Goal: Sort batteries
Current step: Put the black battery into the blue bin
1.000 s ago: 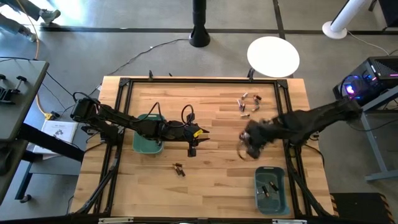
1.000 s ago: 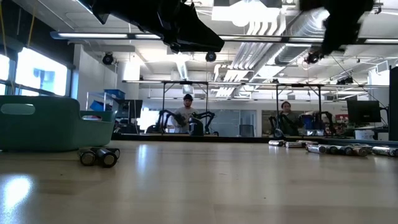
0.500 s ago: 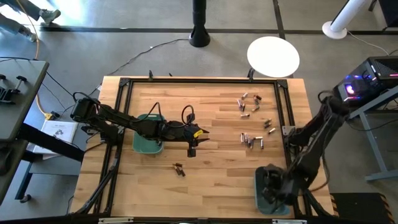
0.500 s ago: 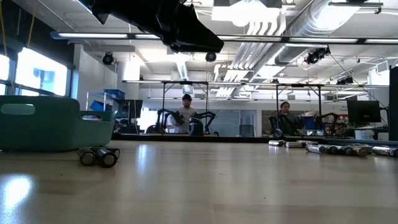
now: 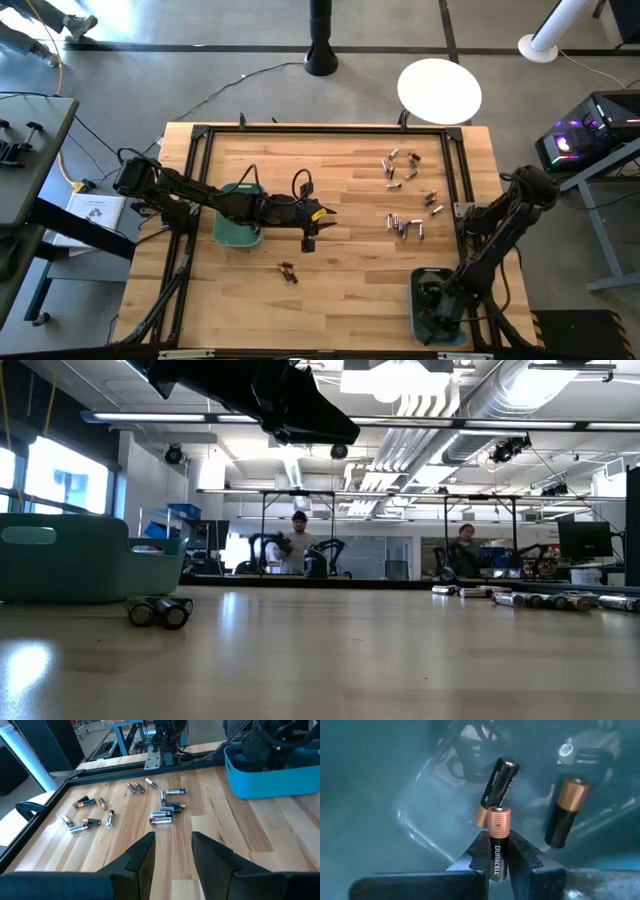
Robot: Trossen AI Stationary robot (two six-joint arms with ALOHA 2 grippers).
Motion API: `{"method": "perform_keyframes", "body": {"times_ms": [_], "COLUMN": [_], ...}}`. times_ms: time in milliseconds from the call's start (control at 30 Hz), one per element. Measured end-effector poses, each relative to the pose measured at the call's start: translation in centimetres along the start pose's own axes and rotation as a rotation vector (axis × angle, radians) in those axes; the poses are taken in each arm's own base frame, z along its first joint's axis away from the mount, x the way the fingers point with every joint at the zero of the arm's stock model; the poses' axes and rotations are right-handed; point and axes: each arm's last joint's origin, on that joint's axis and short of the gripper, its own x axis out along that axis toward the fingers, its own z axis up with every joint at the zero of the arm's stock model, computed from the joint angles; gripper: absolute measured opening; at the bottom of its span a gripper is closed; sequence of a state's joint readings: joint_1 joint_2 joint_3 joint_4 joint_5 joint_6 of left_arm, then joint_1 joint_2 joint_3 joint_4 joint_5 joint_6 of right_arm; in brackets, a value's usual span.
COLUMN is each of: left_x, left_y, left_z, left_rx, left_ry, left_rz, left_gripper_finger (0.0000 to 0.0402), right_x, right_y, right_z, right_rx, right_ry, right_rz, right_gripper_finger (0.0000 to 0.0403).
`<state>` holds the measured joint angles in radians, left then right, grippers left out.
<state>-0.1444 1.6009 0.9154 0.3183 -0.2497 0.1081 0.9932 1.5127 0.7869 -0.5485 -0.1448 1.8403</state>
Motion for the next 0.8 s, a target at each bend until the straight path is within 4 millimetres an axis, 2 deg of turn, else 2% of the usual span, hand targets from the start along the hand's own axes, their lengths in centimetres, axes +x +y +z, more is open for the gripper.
{"method": "perform_keyframes", "body": {"times_ms": [200, 333, 433, 600, 800], "left_x": [0.0, 0.0, 0.0, 0.1, 0.1], "left_y": [0.0, 0.0, 0.1, 0.2, 0.2], "left_z": [0.0, 0.0, 0.0, 0.0, 0.0], "left_rx": [-0.002, -0.002, -0.002, -0.012, -0.028], "left_ry": [0.0, 0.0, 0.001, 0.001, 0.0], "left_rz": [0.0, 0.0, 0.002, 0.006, 0.007], "left_gripper_finger": [0.0119, 0.0119, 0.0119, 0.0119, 0.0119], "right_x": [0.3, 0.1, -0.9, -4.4, -10.9], "right_y": [-0.3, -0.7, -0.6, -0.5, 0.2], "right_z": [0.5, 1.0, 1.1, 1.0, 0.9], "right_rx": [-0.028, -0.005, -0.023, 0.004, -0.054], "right_ry": [-0.008, -0.016, 0.004, 0.007, -0.161], "right_rz": [0.001, -0.034, 0.001, 0.111, 0.234], "right_gripper_finger": [0.005, 0.0094, 0.0132, 0.0168, 0.0171]}}
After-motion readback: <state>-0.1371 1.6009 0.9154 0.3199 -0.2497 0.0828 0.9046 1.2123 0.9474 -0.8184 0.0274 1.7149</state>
